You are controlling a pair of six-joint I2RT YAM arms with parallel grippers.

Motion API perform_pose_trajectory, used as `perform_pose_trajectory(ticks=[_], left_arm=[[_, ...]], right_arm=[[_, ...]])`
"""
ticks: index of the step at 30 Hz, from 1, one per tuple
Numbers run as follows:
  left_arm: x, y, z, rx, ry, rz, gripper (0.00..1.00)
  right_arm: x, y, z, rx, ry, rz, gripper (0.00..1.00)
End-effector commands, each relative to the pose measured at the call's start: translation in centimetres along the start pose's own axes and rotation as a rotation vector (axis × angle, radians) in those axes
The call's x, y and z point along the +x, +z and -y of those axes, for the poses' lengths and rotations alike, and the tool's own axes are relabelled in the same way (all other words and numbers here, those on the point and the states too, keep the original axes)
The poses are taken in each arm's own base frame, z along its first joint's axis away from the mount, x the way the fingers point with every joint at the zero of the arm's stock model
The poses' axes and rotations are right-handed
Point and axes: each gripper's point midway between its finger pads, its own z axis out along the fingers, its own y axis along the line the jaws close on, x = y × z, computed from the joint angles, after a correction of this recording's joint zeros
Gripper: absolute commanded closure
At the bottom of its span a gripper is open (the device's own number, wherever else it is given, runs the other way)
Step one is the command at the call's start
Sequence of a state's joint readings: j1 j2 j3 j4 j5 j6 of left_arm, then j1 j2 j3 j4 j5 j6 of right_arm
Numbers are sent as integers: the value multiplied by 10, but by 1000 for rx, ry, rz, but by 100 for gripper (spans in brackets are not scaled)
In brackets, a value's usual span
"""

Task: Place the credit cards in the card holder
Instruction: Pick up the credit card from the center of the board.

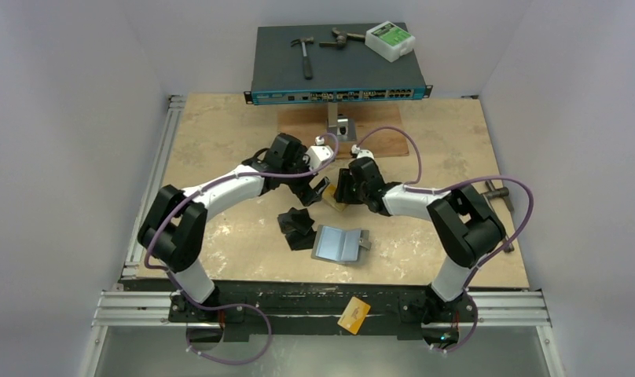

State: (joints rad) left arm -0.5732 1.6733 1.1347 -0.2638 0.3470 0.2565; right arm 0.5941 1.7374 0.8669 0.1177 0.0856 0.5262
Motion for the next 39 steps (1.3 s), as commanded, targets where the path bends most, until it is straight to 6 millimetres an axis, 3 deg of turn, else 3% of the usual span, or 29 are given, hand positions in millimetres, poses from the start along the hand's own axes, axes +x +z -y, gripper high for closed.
perform_pose_trajectory(ticks=[1, 4, 11, 15, 23, 24, 26, 27, 34, 39], left_arm=[[-13, 16, -16, -82, 95, 34, 5], [-10, 24, -19, -92, 99, 27, 5], [-8, 36, -20, -105, 99, 27, 5], [-11, 36, -17, -101, 110, 34, 5], [-11, 29, -8, -66, 90, 32, 5], [-13, 27, -6, -59, 85, 35, 5], [-15, 25, -2, -42, 76, 39, 5], [-15, 24, -1, -35, 72, 41, 5], [-12, 25, 1, -24, 73, 29, 5], [-11, 22, 2, -22, 74, 28, 5]], right_arm=[[13, -5, 9, 27, 22, -25, 60], [16, -6, 16, 45, 39, -26, 70], [14, -14, 25, 51, 72, -9, 70], [13, -18, 26, 39, 97, 0, 73], [7, -27, 21, -41, 175, 24, 89], [6, -26, 24, -41, 188, 29, 87], [9, -25, 22, -69, 198, 11, 68], [9, -24, 22, -78, 202, 4, 64], [21, -18, 26, -106, 233, -29, 60], [31, -14, 25, -148, 288, -50, 65]])
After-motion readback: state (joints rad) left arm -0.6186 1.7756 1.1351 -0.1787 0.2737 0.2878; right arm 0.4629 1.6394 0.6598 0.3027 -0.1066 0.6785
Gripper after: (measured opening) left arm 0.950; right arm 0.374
